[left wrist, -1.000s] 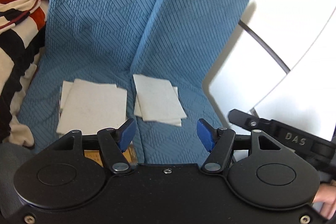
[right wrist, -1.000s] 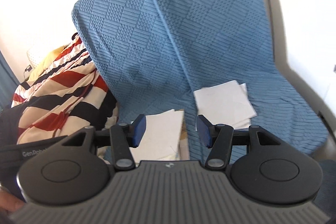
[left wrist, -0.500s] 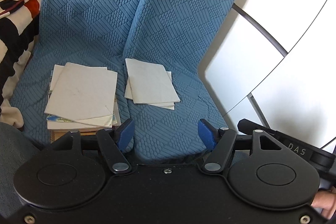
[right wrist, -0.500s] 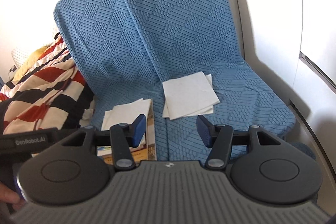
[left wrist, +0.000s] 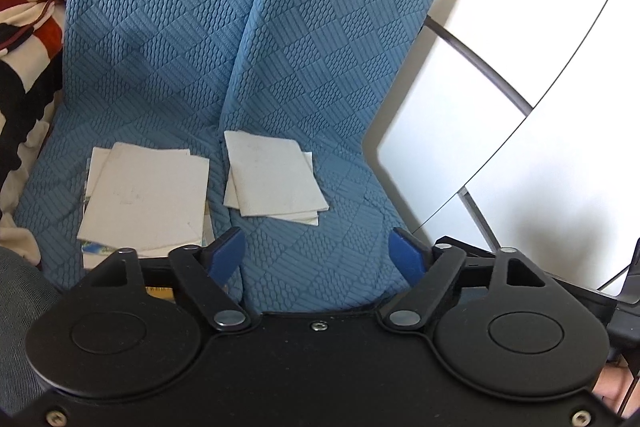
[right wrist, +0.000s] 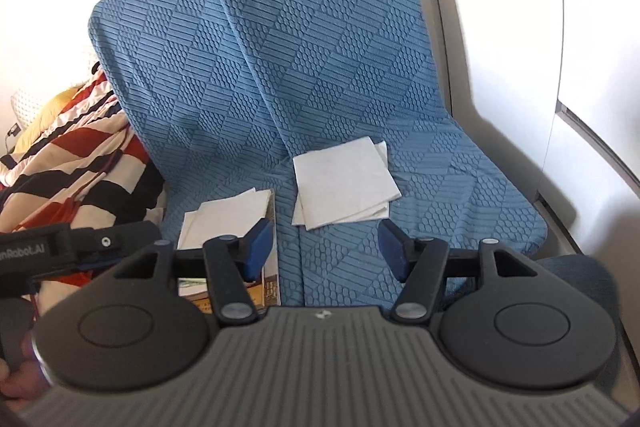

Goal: Organize objects
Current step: 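Withdraw both tools from the book stack, then move both tools toward the remaining white paper pile on the cover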

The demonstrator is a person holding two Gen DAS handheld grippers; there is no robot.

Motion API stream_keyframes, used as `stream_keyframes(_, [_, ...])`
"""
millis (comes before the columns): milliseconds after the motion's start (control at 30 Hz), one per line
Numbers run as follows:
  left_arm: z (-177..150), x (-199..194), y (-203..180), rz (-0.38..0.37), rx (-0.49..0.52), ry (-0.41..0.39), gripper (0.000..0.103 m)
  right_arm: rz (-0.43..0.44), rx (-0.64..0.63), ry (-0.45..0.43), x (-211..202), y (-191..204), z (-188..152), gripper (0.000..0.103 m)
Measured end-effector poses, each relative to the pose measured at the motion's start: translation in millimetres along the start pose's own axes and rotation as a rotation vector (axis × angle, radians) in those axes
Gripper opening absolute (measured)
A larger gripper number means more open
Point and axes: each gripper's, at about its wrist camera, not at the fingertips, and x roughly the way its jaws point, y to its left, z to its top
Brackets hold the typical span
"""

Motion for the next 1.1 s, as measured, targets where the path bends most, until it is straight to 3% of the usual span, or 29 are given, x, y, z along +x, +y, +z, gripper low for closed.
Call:
stream_keyframes(167, [8, 1, 1, -0.008, 0.009, -0.014, 0.089, -0.007, -0.008, -0.01, 3, 4, 6, 0.062])
stream_keyframes(233, [12, 3, 4, -0.008, 0.002, -0.024, 0.094, 0.003, -0.004, -0.011, 6, 4, 7, 0.081])
stream_keyframes(300, [15, 7, 8, -0.004, -0.001, -0.041, 0.098, 0.022, 0.005, -0.01, 11, 3, 8, 0.087])
stream_keyframes(800, [31, 91, 27, 0.05, -0.002, -0.045, 0.1, -0.022, -0.008, 0.04, 77, -24, 3, 0.087])
stream_keyframes(900, [32, 111, 25, 0.117, 0.038, -0.054, 0.1, -0.034, -0.003, 0.049, 93, -37, -1, 0.087])
stream_keyframes(1100, [39, 148, 28, 0.119, 0.043, -0.04, 0.1, -0.049, 0.0, 0.079, 127, -61, -6, 0.087])
